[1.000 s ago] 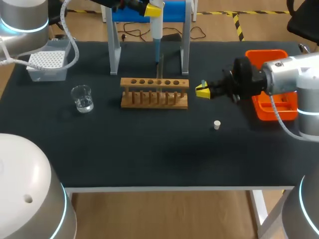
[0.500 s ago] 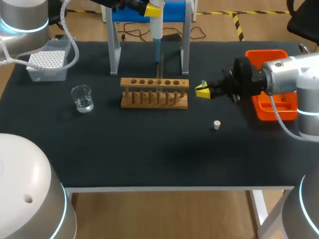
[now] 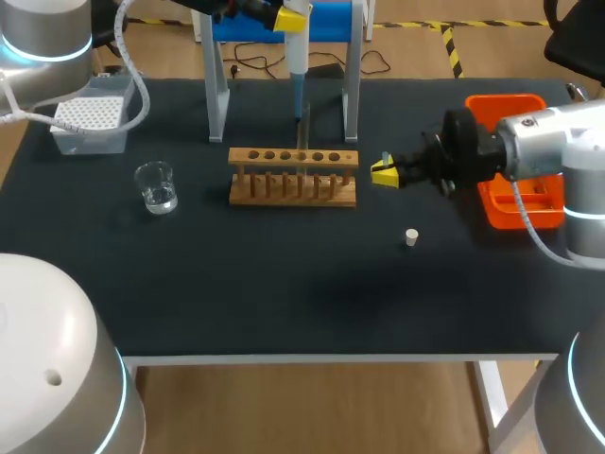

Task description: Invert the test tube, pick up the pipette, mount the tip to pipette, aspirate from beaker and dispense into the tube, eject the tip, return the pipette, and cap with the stopper.

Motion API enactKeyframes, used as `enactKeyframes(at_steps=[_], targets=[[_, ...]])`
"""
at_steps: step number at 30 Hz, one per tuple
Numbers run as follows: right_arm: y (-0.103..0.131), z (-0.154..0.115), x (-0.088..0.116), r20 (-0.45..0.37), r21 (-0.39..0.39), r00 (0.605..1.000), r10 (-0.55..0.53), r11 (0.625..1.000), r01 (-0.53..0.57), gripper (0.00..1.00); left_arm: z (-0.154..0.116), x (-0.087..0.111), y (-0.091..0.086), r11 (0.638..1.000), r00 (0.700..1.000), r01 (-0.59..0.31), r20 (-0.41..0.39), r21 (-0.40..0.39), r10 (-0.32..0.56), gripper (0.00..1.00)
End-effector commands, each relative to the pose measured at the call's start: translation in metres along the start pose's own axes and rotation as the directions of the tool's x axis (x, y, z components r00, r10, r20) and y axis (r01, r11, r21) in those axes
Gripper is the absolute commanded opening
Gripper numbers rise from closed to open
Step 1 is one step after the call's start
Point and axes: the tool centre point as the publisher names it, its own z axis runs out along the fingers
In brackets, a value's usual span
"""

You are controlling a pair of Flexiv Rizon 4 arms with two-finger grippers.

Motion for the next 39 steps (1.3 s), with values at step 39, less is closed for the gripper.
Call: enactKeyframes(at_steps=[39], targets=[[0.000,-0.001,0.000,-0.003,0.002,1.000,0.000,1.000,0.000,0.00,0.005,0.044,-0.006,1.000,0.983,-0.003,0.184,0.023,-0.001,0.00]])
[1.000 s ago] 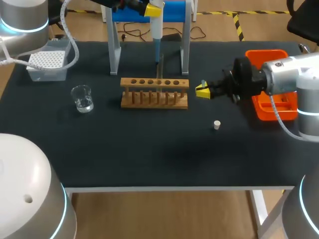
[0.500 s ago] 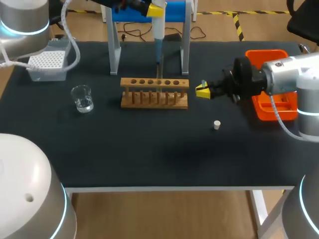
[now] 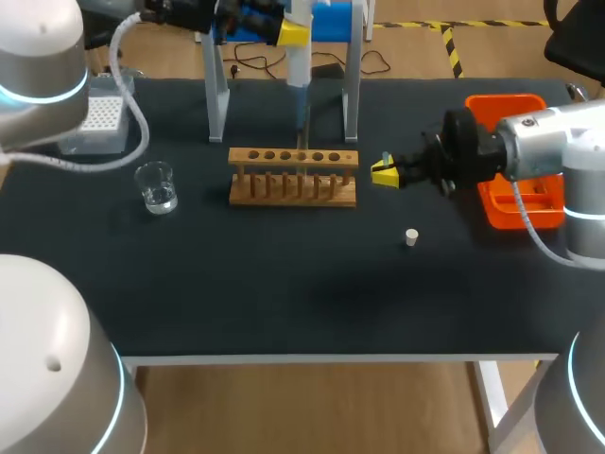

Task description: Invert the test tube, pick up the pipette, mount the tip to pipette, aspirate from beaker and dispense into the tube, eject the tip, return the pipette, and cap with the stopper.

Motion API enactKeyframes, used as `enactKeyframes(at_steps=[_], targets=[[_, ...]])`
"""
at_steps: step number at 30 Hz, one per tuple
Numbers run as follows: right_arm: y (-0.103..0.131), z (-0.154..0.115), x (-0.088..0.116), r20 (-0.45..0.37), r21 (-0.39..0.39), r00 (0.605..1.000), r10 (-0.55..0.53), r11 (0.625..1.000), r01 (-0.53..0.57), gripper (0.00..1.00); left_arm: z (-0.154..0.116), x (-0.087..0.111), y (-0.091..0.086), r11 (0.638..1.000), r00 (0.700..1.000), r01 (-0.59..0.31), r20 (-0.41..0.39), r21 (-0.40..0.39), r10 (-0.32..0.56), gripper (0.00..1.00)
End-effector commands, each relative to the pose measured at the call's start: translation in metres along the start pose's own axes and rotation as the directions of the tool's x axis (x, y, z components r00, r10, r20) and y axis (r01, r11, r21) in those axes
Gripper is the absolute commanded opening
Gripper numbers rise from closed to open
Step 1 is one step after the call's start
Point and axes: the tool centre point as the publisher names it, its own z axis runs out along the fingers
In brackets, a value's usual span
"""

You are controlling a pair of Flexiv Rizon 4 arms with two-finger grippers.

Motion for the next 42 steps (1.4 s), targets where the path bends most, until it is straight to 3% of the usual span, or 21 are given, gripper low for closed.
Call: enactKeyframes(at_steps=[1,20,42], targets=[[0.0003,-0.0011,-0.0001,-0.003,0.002,1.000,0.000,1.000,0.000,0.00,-0.0052,0.0089,-0.0005,1.000,0.998,-0.006,0.068,0.003,0.006,0.00],[0.0003,-0.0011,-0.0001,-0.003,0.002,1.000,0.000,1.000,0.000,0.00,-0.0105,0.0044,-0.0087,1.000,1.000,0.002,0.007,-0.022,-0.002,0.00],[0.0003,-0.0011,-0.0001,-0.003,0.002,1.000,0.000,1.000,0.000,0.00,-0.0104,0.0042,-0.0087,1.000,1.000,0.002,0.008,-0.022,-0.002,0.00]])
